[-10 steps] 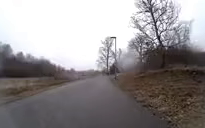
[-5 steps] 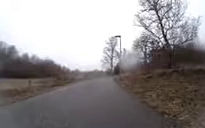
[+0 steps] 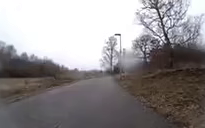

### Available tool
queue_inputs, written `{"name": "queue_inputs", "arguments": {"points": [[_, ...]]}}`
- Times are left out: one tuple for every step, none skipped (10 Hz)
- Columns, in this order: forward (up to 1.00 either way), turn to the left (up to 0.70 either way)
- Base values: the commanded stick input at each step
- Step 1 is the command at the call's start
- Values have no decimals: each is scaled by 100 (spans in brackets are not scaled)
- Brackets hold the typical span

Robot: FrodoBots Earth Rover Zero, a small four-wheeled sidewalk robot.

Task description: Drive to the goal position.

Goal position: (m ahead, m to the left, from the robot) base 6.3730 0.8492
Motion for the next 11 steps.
{"name": "queue_inputs", "arguments": {"points": [[70,0],[70,0],[70,0],[70,0],[70,0],[70,0],[70,0],[70,0],[70,0],[70,0],[70,0]]}}
